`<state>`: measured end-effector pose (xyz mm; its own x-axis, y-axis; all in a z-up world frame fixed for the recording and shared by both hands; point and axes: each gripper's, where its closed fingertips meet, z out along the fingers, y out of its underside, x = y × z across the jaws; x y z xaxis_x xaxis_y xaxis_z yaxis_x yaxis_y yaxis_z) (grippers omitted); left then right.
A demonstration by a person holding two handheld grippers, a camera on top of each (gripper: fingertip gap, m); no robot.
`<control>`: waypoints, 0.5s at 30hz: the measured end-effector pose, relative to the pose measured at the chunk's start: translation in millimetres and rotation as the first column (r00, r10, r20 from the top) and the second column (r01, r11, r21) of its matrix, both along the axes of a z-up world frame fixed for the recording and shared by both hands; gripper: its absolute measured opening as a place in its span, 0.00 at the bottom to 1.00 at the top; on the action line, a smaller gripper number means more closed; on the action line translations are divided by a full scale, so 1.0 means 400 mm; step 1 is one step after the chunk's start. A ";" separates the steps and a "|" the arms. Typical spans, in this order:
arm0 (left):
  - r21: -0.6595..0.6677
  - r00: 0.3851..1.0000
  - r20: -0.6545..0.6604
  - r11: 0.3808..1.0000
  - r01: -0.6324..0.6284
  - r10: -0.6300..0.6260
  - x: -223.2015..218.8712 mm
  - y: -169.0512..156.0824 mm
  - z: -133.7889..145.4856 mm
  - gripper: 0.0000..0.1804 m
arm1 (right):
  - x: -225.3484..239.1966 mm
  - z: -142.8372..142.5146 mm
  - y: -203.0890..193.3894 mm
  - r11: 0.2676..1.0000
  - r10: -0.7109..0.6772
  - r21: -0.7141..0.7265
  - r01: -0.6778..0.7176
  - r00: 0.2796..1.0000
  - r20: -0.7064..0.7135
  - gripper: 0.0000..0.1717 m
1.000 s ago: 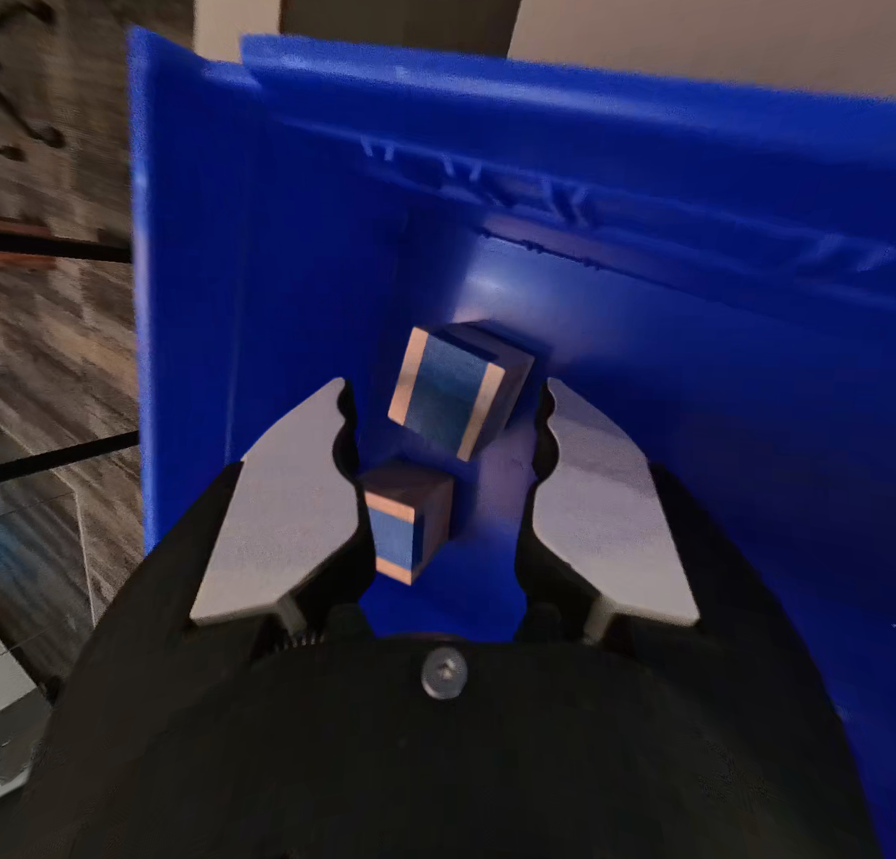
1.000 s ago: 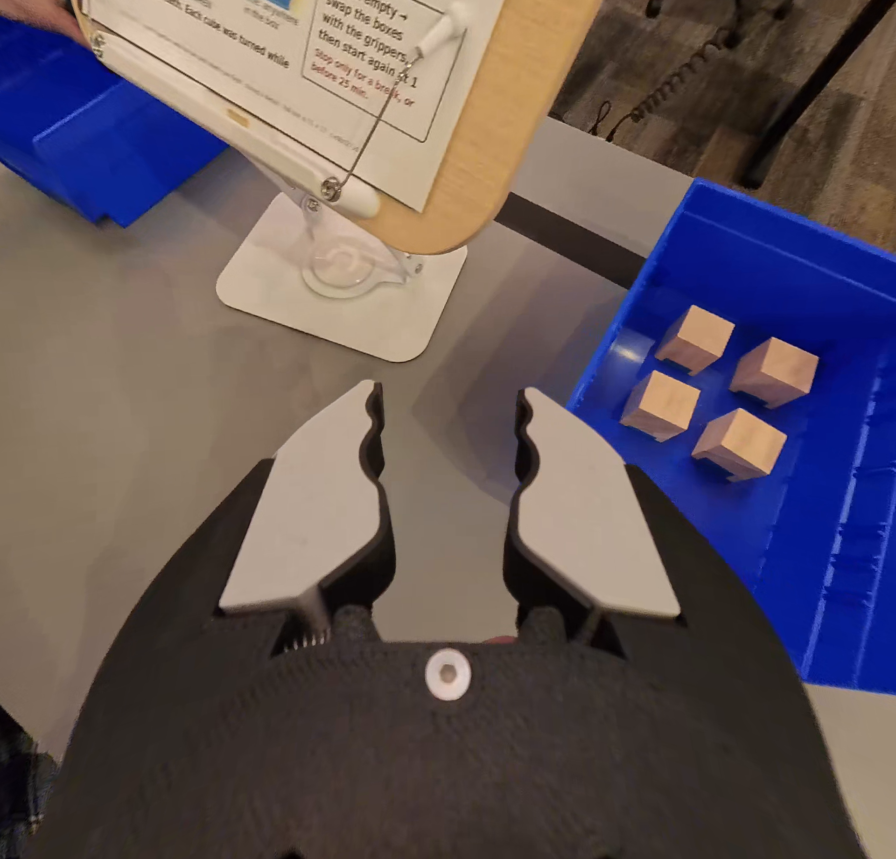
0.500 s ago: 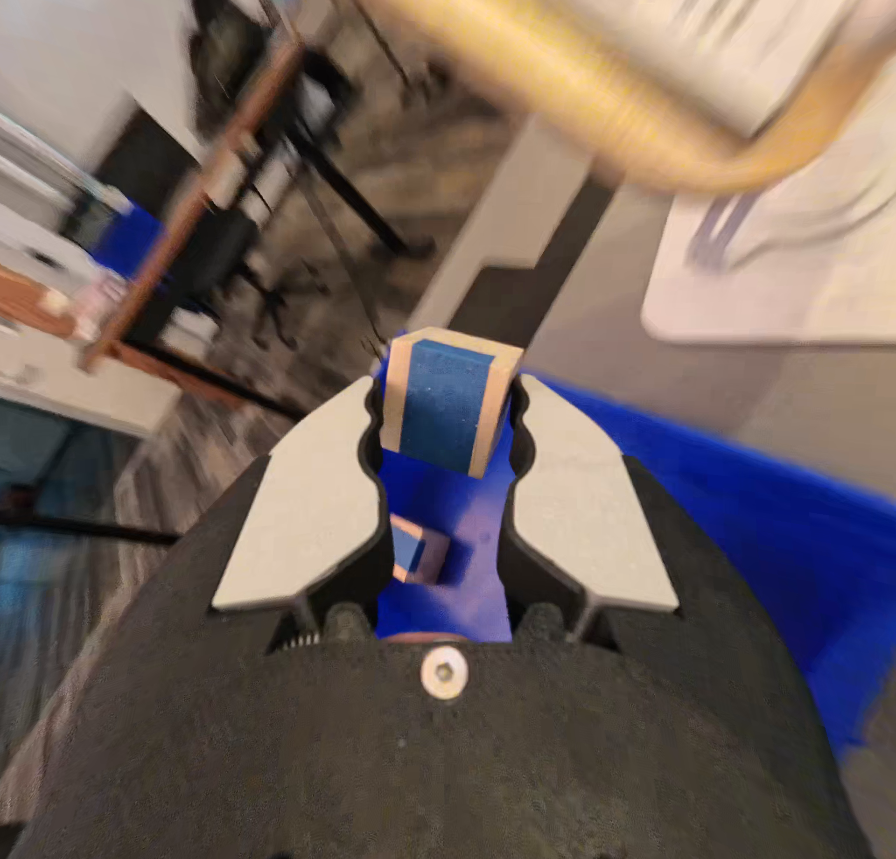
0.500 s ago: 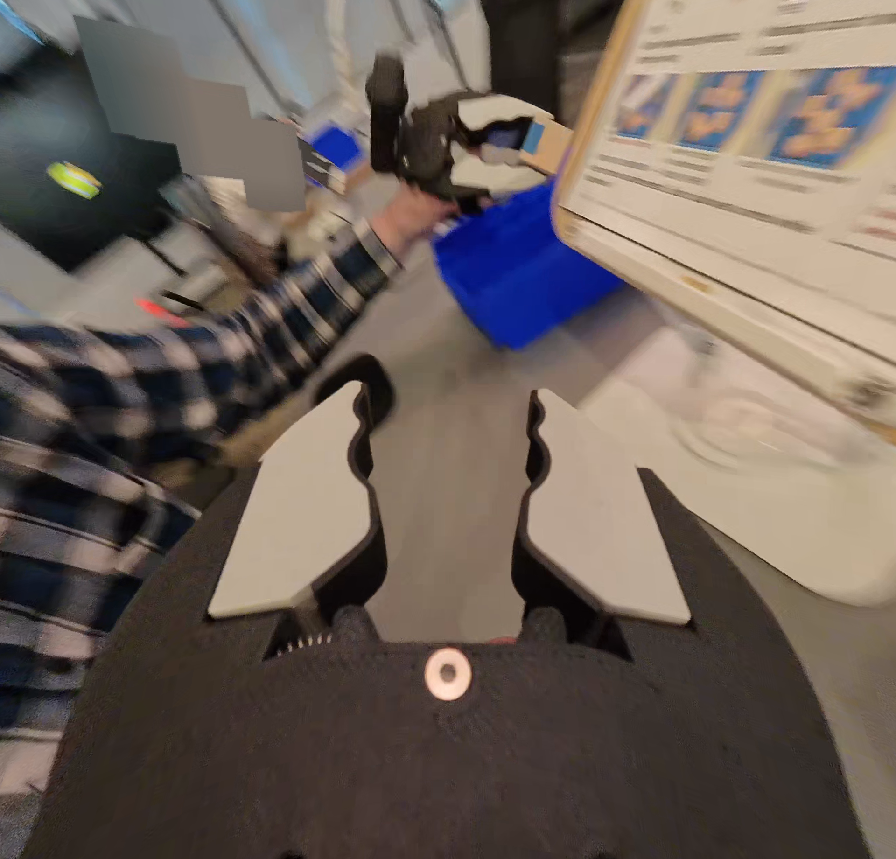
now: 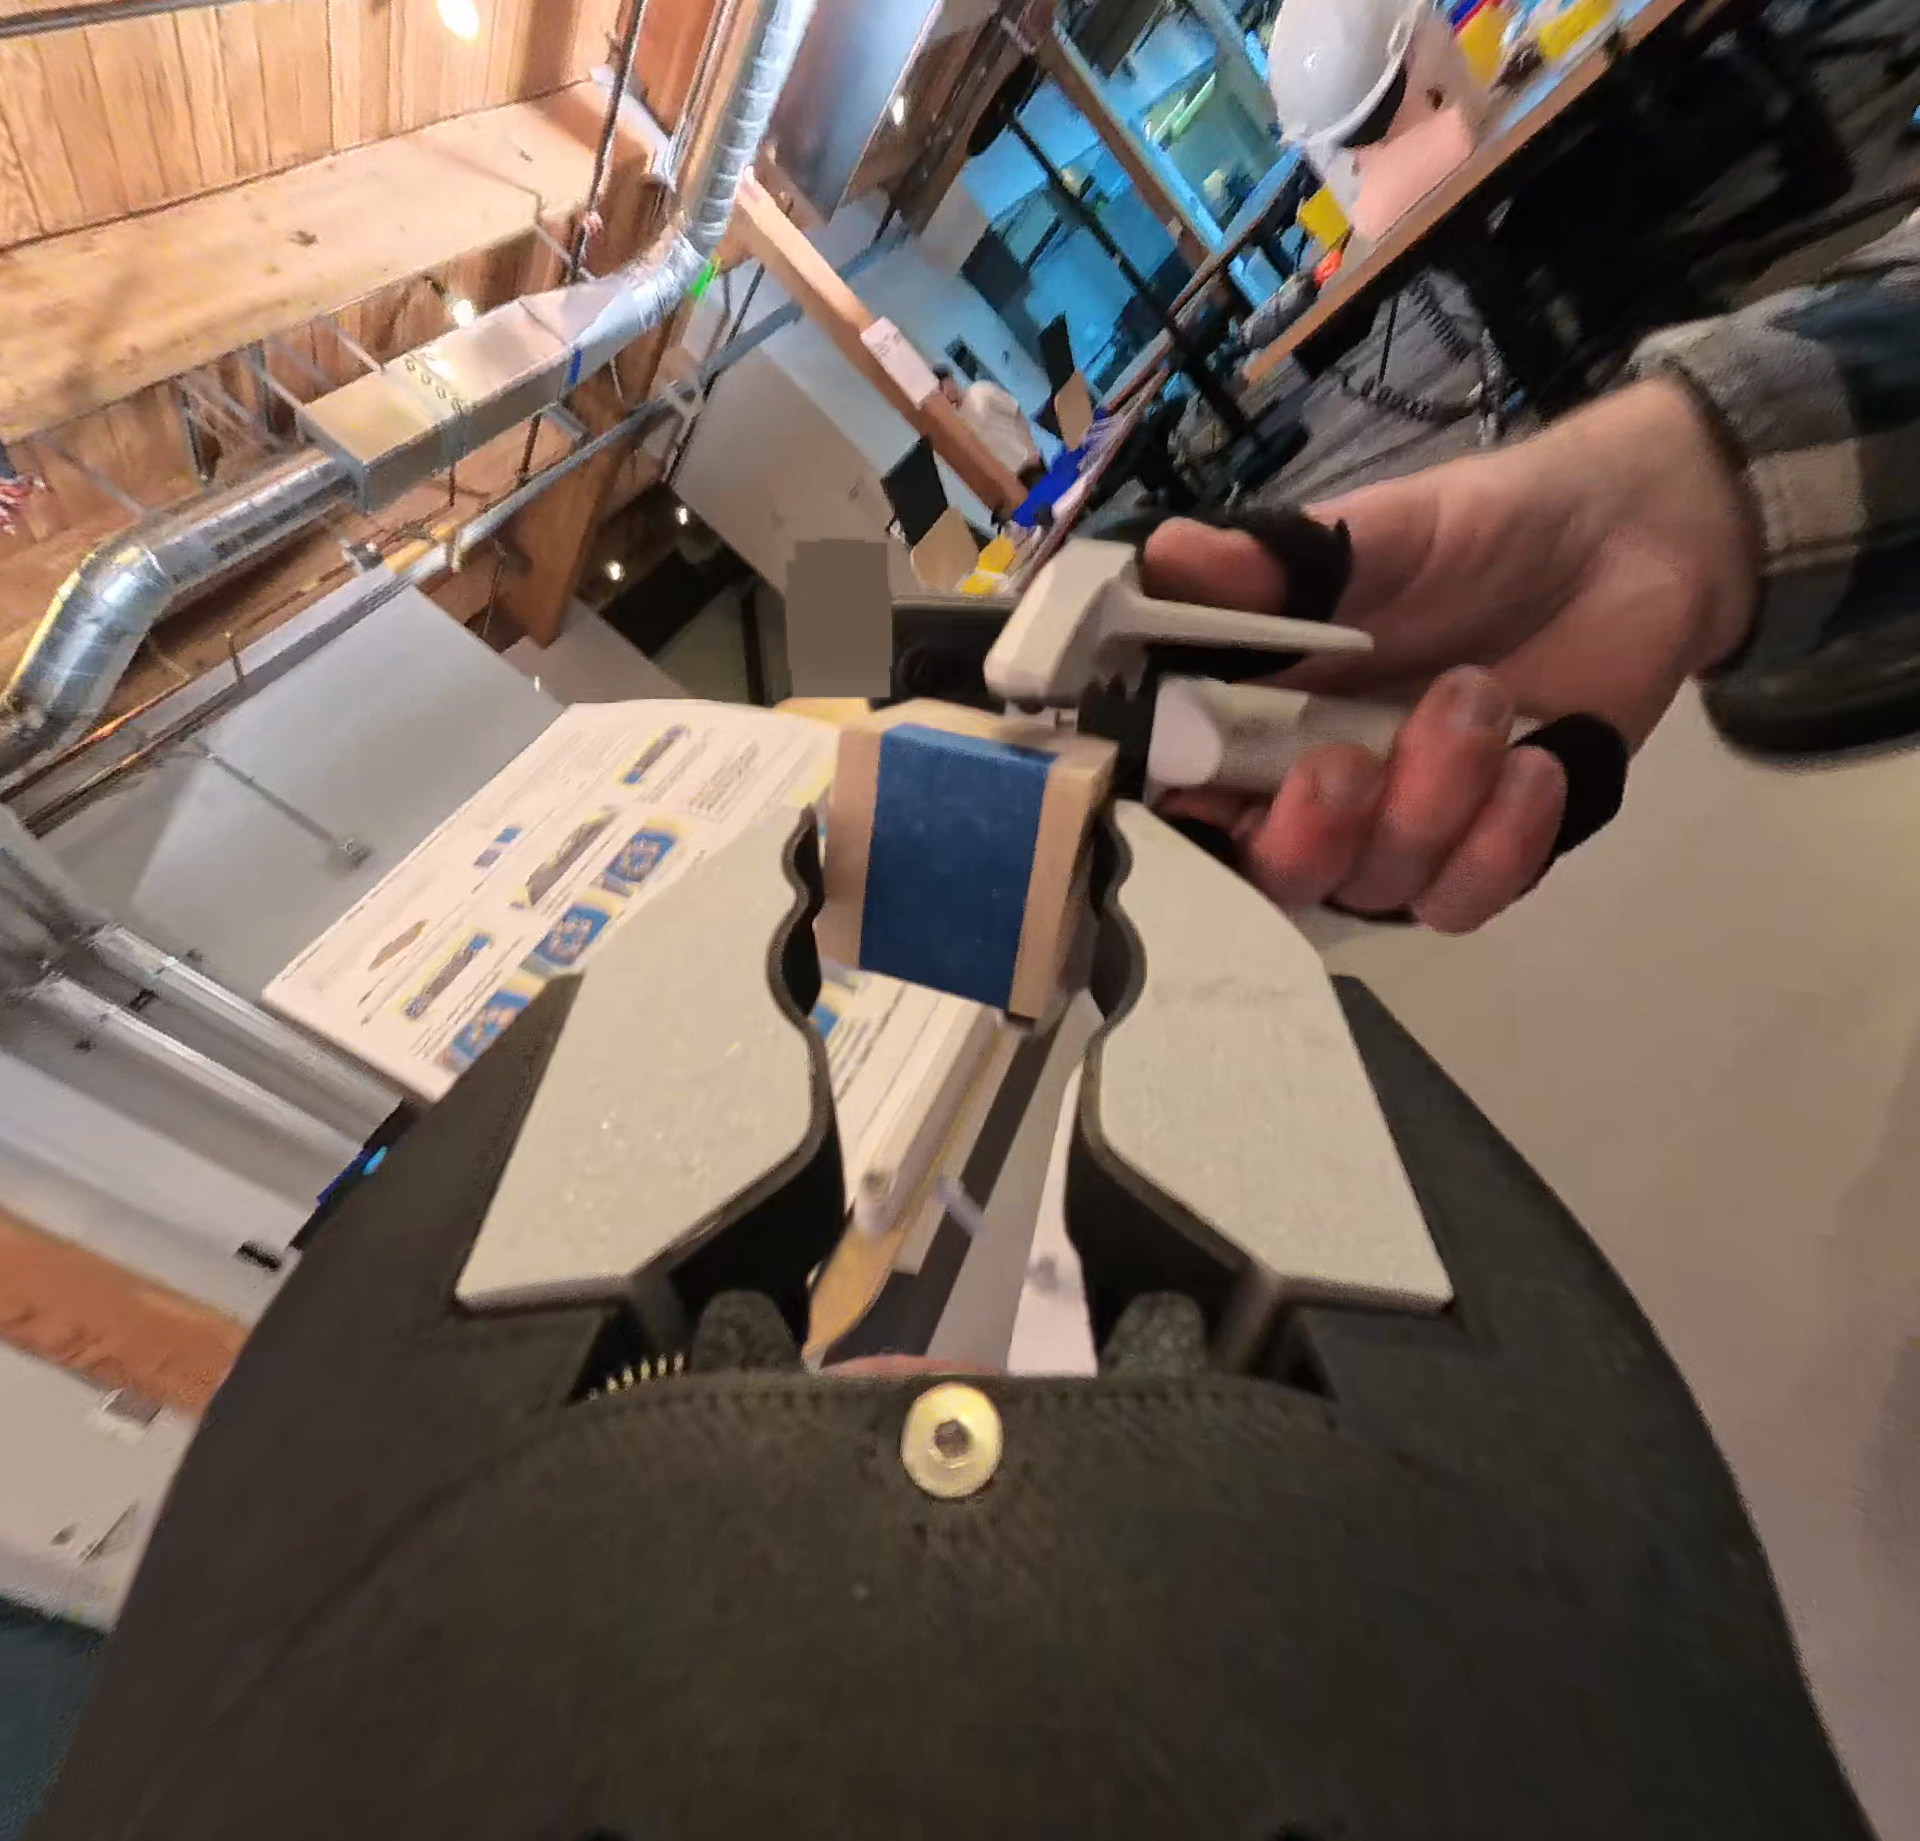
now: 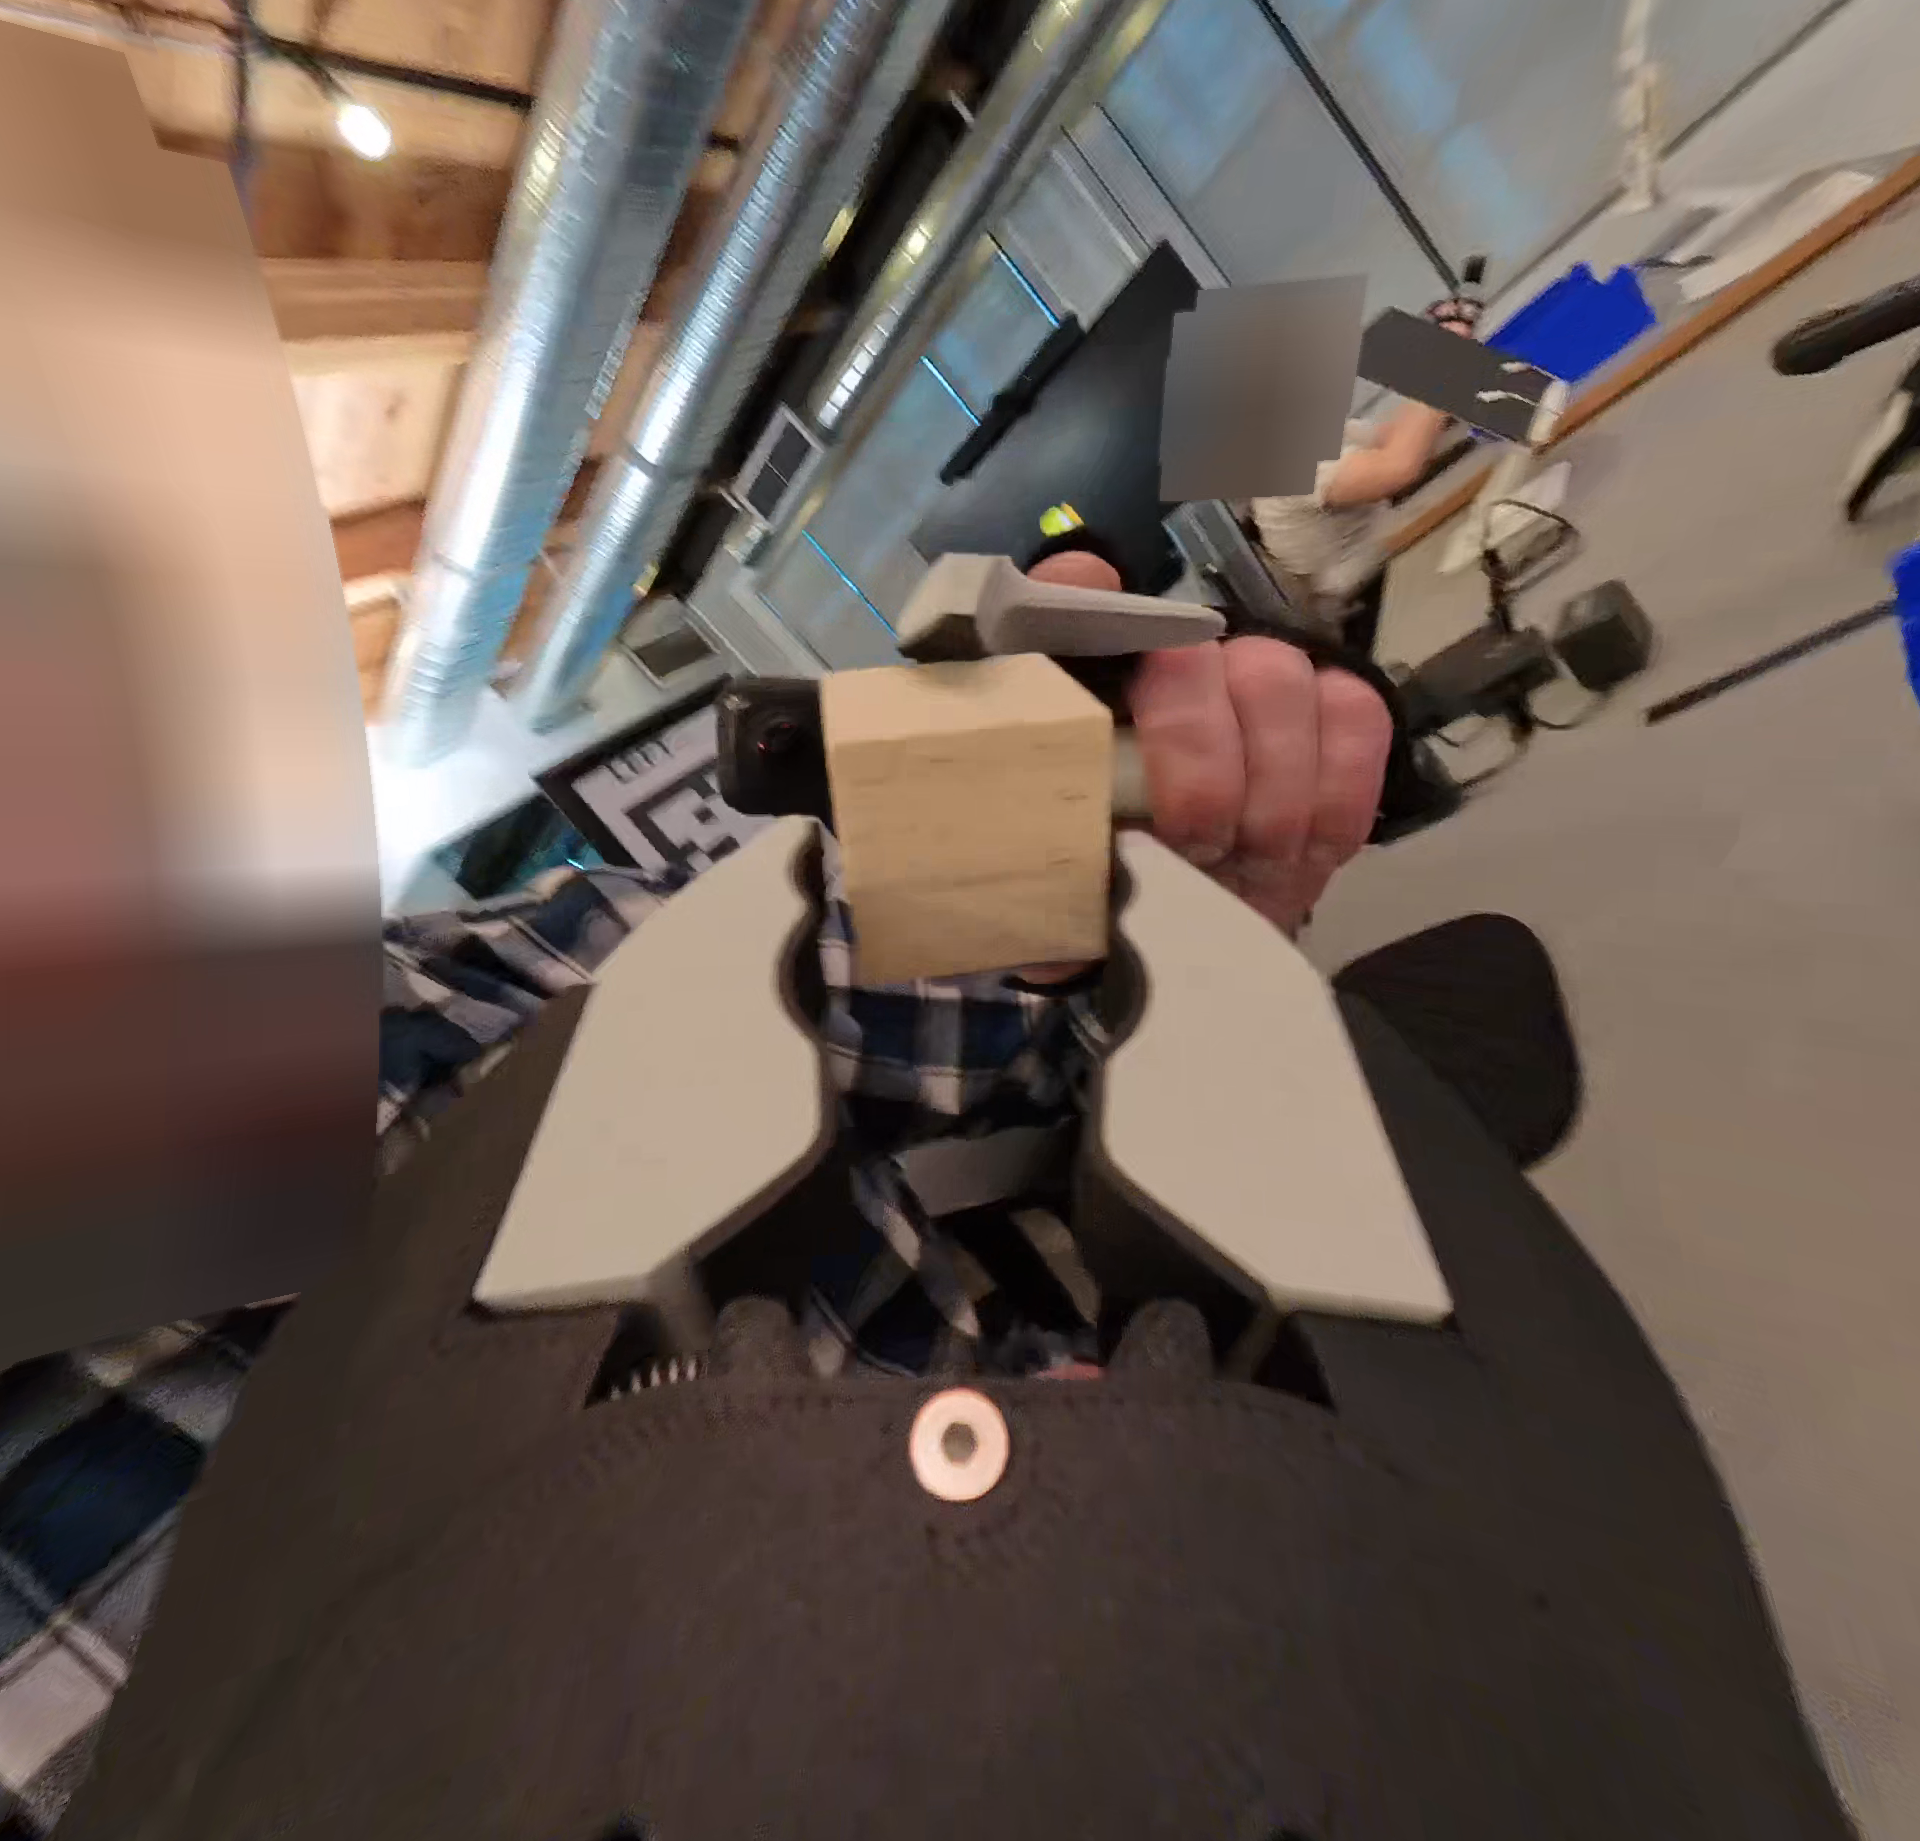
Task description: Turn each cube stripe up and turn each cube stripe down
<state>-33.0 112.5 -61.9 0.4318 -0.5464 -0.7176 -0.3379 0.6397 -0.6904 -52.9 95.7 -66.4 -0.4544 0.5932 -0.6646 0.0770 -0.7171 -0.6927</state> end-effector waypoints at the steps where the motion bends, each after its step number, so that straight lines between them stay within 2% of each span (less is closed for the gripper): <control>1: 0.000 0.999 0.032 1.000 0.025 -0.025 0.012 -0.011 0.005 0.27 | 0.005 0.001 -0.012 0.999 -0.010 0.034 0.010 1.000 0.006 0.27; 3: -0.028 0.999 0.041 0.999 0.036 -0.035 0.025 -0.014 0.000 0.27 | 0.029 -0.004 -0.013 0.993 -0.072 0.100 0.065 0.995 0.063 0.27; 4: -0.020 0.998 0.060 0.999 0.028 -0.027 0.023 -0.013 0.006 0.31 | 0.055 0.000 -0.004 0.987 -0.109 0.129 0.098 0.990 0.084 0.27; 6: -0.023 0.998 0.062 0.999 0.024 -0.022 0.010 -0.010 0.007 0.29 | 0.137 0.008 0.030 0.959 -0.198 0.230 0.163 0.970 0.138 0.27; 8: -0.044 0.998 0.059 0.999 0.000 0.003 -0.014 0.006 -0.001 0.26 | 0.251 -0.015 0.108 0.879 -0.368 0.411 0.242 0.892 0.261 0.27; 10: -0.085 0.999 0.042 0.996 -0.018 0.021 -0.039 0.021 -0.019 0.23 | 0.394 -0.048 0.190 0.774 -0.514 0.593 0.220 0.766 0.387 0.27; 12: -0.099 0.999 0.015 0.994 -0.047 0.048 -0.064 0.035 -0.040 0.17 | 0.560 -0.094 0.296 0.622 -0.686 0.773 0.124 0.563 0.461 0.27; 14: -0.123 0.998 0.006 0.991 -0.060 0.061 -0.083 0.046 -0.058 0.11 | 0.714 -0.146 0.378 0.556 -0.757 0.831 -0.019 0.401 0.516 0.27; 15: -0.134 0.997 0.002 0.989 -0.070 0.071 -0.091 0.053 -0.065 0.09 | 0.778 -0.176 0.413 0.546 -0.772 0.834 -0.078 0.339 0.538 0.27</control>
